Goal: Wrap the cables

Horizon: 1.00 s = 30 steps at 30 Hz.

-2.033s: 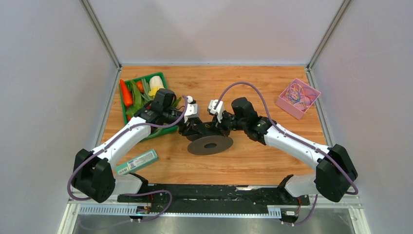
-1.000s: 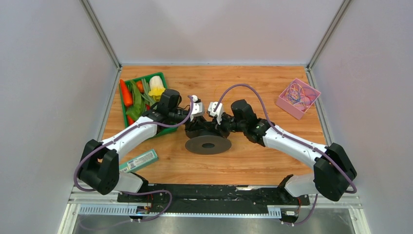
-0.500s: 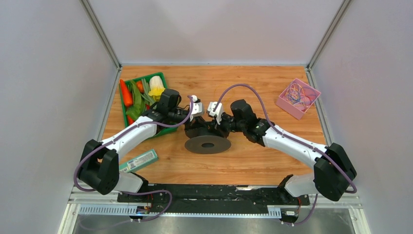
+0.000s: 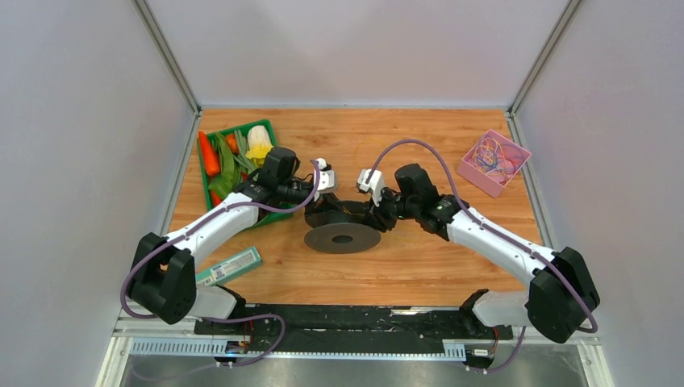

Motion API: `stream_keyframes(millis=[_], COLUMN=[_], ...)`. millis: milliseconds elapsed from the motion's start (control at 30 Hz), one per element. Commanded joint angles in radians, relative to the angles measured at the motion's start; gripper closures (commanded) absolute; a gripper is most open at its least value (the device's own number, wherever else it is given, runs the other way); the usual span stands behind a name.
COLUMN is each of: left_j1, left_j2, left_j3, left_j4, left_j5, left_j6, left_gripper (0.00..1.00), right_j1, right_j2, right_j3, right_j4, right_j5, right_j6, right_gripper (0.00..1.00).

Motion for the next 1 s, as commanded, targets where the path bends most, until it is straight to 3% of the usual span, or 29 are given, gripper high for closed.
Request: stream_keyframes(millis=[0,167,567,633,767,833,967], left_j1=[-0.015,-0.015,-0.015,-0.014,-0.014,-0.011,-0.003], left_j2=[-0.028,-0.022,-0.017,-0.017,-0.031,-0.040,-0.046], left_j3=[-0.007,0.002,0.013,0.015,0.002,-0.005,-0.014], left_j4=[-0.025,-0.044,-0.053,-0.053,-0.038,-0.024,-0.004], left_j5=[0.062,0.068,0.058,0.053,0.035,0.032,0.029], left_j6=[0.105,0.120,0.125,0.122,0.105,0.093,0.076], left_gripper=[1.00,1.00,1.00,1.00,1.00,1.00,1.00], right_j1=[-0.047,-0.108,-0.203,-0.209,-0.229,-0.240,-0.260], right_j2=[-0.043,-0.080,0.010,0.001,-0.014,-0.019,-0.024], right_j3=[-0.037,-0.097,-0.129,-0.145,-0.174,-0.177,-0.185], right_j4=[-0.076,-0.099,-0.130,-0.139,-0.148,-0.157,-0.173], right_j5=[0.061,0.055,-0.027,-0.038,-0.039,-0.038,-0.039], right_j6=[-0.048,-0.094,-0.234,-0.260,-0.277,-0.285,-0.289], right_gripper=[0.64,0.58,0.59,0.67,0.94,1.00,1.00])
